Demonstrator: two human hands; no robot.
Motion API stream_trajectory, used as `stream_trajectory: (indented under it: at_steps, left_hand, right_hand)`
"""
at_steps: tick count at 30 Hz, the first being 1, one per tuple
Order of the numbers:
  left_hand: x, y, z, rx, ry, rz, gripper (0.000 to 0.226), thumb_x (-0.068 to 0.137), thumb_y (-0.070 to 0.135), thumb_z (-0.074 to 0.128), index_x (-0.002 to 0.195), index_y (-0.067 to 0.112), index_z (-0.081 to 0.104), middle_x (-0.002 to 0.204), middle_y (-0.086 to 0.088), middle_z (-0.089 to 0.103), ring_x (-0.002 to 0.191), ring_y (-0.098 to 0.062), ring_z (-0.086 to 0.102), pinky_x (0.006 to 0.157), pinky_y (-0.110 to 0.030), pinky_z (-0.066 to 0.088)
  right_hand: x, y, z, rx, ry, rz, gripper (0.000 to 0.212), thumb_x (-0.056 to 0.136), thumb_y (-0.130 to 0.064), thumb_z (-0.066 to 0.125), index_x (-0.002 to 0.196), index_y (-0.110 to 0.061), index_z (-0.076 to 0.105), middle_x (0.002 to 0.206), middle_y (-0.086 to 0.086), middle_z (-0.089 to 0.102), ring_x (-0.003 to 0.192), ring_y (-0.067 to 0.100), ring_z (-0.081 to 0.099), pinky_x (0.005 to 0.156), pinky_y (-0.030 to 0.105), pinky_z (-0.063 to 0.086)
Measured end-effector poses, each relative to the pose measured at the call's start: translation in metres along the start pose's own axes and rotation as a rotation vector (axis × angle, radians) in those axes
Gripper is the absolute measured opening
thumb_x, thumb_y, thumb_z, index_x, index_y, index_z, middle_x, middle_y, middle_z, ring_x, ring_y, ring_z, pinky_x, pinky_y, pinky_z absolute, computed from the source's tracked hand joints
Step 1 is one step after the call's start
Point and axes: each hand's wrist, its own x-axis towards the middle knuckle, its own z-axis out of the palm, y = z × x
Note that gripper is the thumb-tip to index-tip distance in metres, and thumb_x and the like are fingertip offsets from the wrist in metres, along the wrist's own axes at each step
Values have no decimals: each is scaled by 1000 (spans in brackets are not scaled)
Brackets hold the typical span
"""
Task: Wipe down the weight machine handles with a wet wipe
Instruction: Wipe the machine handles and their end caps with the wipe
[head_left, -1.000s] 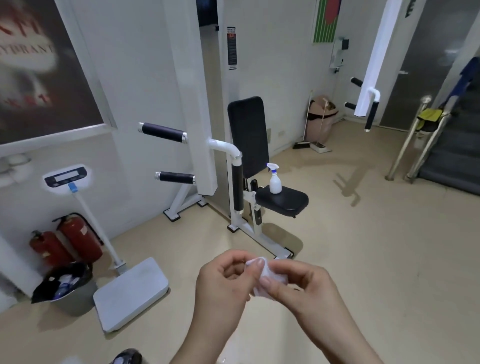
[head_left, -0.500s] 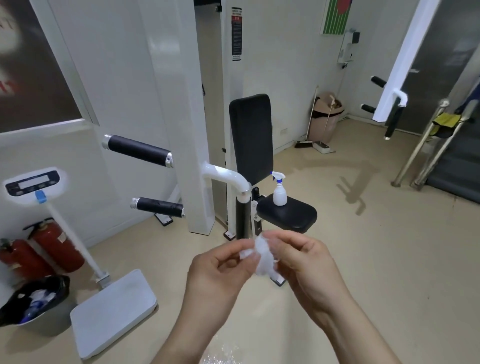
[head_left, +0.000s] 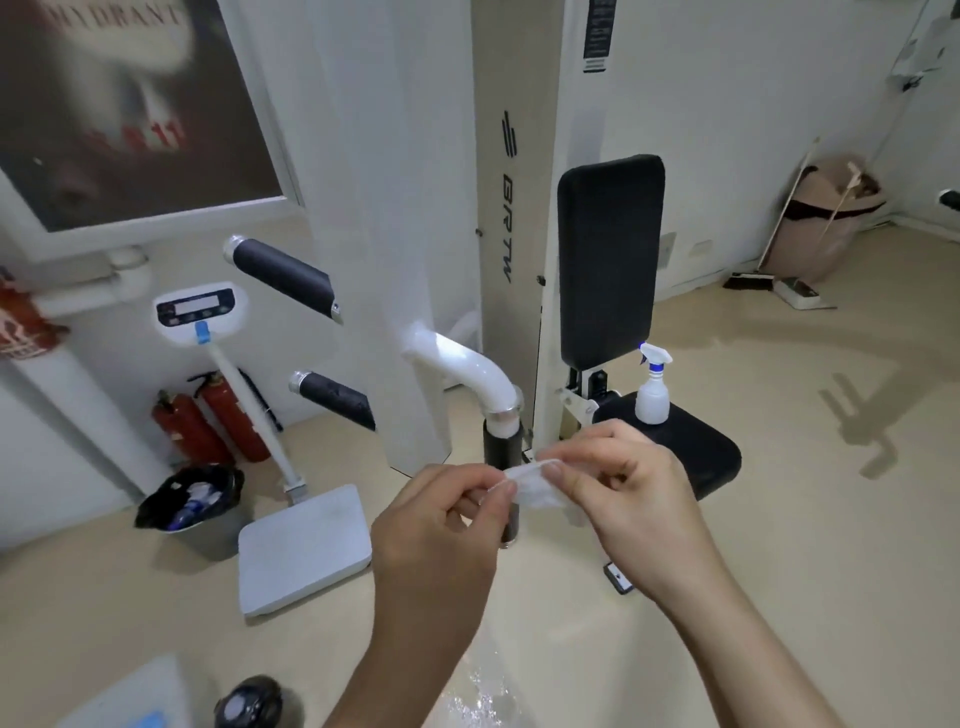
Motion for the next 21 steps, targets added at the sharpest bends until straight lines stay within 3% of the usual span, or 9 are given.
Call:
stream_trajectory:
  at_steps: [3, 8, 13, 17, 19, 21]
  left_hand:
    - [8, 0, 12, -95, 98, -155, 24, 76, 9, 77, 65, 28, 67, 62, 13, 63, 57, -4, 54, 57, -10, 42]
    - [11, 4, 20, -148, 162, -229, 19, 79, 11, 74, 69, 24, 65, 52, 15, 54, 48, -8, 48, 52, -28, 44]
    - [14, 9, 28, -174, 242, -307, 16, 78, 11, 74, 69, 24, 68, 57, 8, 66, 47, -5, 55, 54, -24, 43]
    - [14, 14, 31, -252, 267, -337, 17, 77, 8, 74, 69, 22, 69, 57, 6, 68, 49, -2, 58, 54, -20, 46]
    - [14, 15, 31, -272, 266, -326, 16, 77, 6, 75, 70, 19, 68, 55, 7, 66, 49, 0, 57, 52, -13, 44]
    - [15, 14, 30, -285, 259, -324, 15, 76, 7, 76, 70, 19, 69, 55, 7, 65, 50, -1, 57, 52, -11, 44]
  right_hand:
    - [13, 5, 6, 87, 42, -23, 21, 81, -6, 72, 79, -27, 75, 81, -12, 68, 78, 2, 63, 65, 10, 43]
    - [26, 6, 19, 303, 114, 54, 19, 81, 2, 68, 80, -17, 72, 75, -5, 69, 69, 1, 63, 63, 6, 44]
    - [15, 6, 27, 382, 46, 12, 16, 85, -10, 69, 90, -26, 70, 93, -7, 72, 85, -1, 67, 73, 8, 47]
    - [11, 14, 32, 213, 123, -75, 25, 73, -36, 76, 96, -38, 67, 94, -22, 68, 84, 1, 61, 72, 9, 45]
    - [10, 13, 33, 223, 149, -89, 21, 72, -34, 76, 93, -33, 70, 89, -17, 69, 77, 7, 63, 71, 15, 48]
    - [11, 12, 34, 298, 156, -108, 13, 75, -16, 79, 85, -20, 72, 89, -12, 71, 77, 7, 67, 72, 17, 51]
